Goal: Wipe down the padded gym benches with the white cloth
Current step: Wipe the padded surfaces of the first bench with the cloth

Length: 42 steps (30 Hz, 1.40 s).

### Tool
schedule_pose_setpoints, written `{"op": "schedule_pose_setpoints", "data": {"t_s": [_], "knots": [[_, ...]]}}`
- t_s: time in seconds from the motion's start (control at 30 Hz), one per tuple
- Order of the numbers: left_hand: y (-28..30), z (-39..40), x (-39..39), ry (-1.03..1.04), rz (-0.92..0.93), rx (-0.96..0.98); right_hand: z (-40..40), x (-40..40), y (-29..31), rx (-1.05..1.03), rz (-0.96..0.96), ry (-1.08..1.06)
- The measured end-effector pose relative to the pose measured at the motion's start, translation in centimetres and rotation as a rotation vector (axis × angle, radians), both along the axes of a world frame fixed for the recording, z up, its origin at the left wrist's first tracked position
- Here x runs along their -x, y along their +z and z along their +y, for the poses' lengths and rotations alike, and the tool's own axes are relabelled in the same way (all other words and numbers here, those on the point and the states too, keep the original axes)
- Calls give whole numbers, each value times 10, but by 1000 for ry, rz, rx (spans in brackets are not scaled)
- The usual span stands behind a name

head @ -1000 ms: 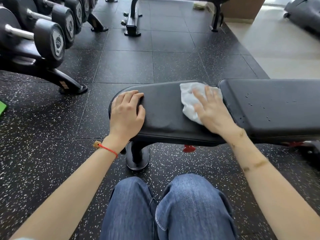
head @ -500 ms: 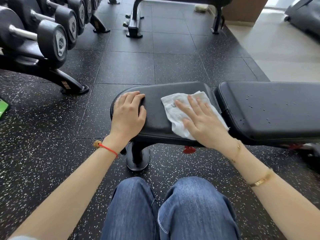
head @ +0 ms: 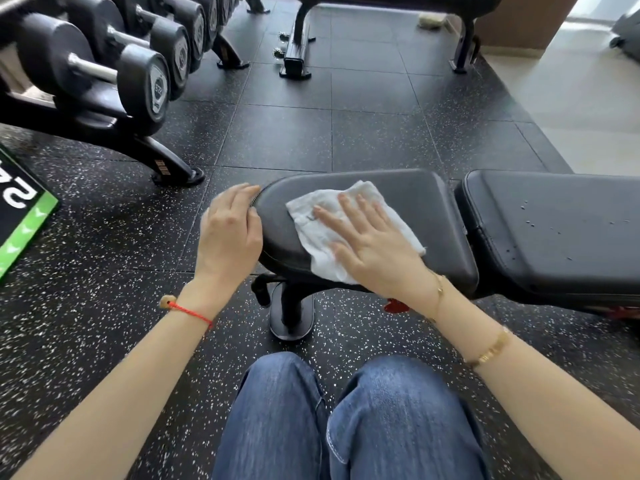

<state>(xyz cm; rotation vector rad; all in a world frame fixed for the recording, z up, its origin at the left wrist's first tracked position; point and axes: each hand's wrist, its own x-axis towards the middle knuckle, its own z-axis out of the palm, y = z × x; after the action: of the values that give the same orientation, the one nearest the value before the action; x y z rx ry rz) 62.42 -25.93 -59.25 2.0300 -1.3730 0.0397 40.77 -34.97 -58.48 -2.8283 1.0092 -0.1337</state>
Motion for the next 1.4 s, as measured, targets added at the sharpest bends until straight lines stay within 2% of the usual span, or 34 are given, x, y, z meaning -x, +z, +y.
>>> {"op": "schedule_pose_setpoints", "data": {"t_s": [0.1, 0.2, 0.3, 0.37, 0.5, 0.67, 0.83, 0.97, 1.1, 1.27, 1.4], "knots": [[-5, 10, -5, 14, 0, -7, -32, 19, 0, 67, 114, -166], [-5, 14, -3, 18, 6, -21, -59, -17, 7, 27, 110, -294], [-1, 11, 4, -3, 3, -14, -41, -67, 5, 0, 91, -172], [4, 6, 9, -14, 9, 5, -15, -72, 0, 13, 63, -86], [9, -6, 24, -56, 5, 24, 18, -10, -5, 35, 23, -26], [6, -23, 52, -142, 2, 21, -21, 64, -9, 36, 92, -252], [3, -41, 86, -222, -1, -11, -77, 45, 3, -27, 115, -455], [3, -50, 107, -261, -8, -24, -34, 66, 2, -14, 98, -358], [2, -55, 116, -252, -12, -45, 5, 94, 1, -93, 55, -370], [2, -59, 129, -201, -1, -80, -25, 85, 4, -192, -14, -376], [-6, -58, 135, -185, -104, -67, -60, 63, 3, -95, -22, -407]]}}
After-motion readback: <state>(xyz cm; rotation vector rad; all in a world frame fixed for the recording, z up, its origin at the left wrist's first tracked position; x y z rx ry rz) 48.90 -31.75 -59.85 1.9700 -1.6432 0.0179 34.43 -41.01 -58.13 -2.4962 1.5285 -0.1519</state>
